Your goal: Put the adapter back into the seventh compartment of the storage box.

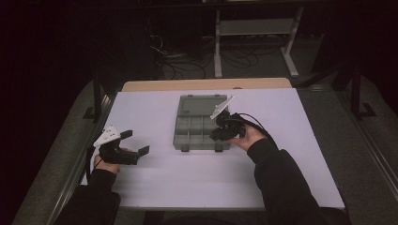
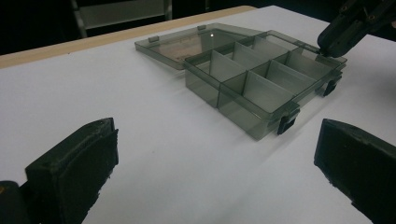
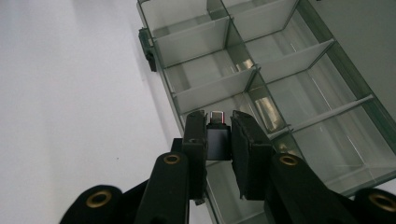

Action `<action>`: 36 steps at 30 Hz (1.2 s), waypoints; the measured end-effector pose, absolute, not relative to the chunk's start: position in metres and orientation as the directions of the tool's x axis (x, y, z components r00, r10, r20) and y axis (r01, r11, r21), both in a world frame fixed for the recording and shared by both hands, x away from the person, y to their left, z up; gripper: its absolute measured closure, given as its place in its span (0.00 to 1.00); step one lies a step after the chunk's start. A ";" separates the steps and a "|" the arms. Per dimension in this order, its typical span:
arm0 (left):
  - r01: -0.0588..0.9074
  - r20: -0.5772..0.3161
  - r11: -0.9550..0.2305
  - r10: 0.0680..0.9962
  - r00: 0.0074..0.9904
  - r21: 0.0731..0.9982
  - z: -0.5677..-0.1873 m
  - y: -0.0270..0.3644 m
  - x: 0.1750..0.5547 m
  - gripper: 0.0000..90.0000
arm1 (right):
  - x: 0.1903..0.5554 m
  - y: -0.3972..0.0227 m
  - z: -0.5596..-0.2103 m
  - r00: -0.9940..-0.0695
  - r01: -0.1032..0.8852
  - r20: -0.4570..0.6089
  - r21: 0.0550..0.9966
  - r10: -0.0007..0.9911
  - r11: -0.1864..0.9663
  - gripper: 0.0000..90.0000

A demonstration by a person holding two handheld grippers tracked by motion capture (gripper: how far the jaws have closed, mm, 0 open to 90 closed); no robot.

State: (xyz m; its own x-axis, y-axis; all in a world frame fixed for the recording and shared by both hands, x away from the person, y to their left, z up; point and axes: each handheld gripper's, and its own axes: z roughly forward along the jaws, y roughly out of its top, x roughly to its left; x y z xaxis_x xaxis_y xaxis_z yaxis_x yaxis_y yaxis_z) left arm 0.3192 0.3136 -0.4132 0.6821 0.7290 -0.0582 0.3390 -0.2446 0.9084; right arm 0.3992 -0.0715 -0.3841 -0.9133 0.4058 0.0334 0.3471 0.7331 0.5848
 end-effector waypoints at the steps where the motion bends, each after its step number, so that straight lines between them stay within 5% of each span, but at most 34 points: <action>1: 0.339 -0.058 -0.246 0.728 0.683 0.908 -0.413 0.314 0.319 0.00 | 0.400 -0.072 -0.384 -0.913 0.346 0.032 0.586 0.406 0.733 0.83; 21: 0.339 -0.059 -0.248 0.724 0.687 0.907 -0.413 0.313 0.319 0.00 | 0.419 -0.061 -0.398 -0.906 0.366 0.065 0.614 0.418 0.699 0.82; 29: 0.338 -0.059 -0.248 0.724 0.688 0.908 -0.413 0.313 0.319 0.00 | 0.418 -0.063 -0.397 -0.899 0.378 0.064 0.613 0.434 0.694 0.73; 36: 0.339 -0.059 -0.248 0.724 0.687 0.907 -0.413 0.313 0.319 0.00 | 0.417 -0.070 -0.393 -0.882 0.404 0.064 0.613 0.467 0.679 0.48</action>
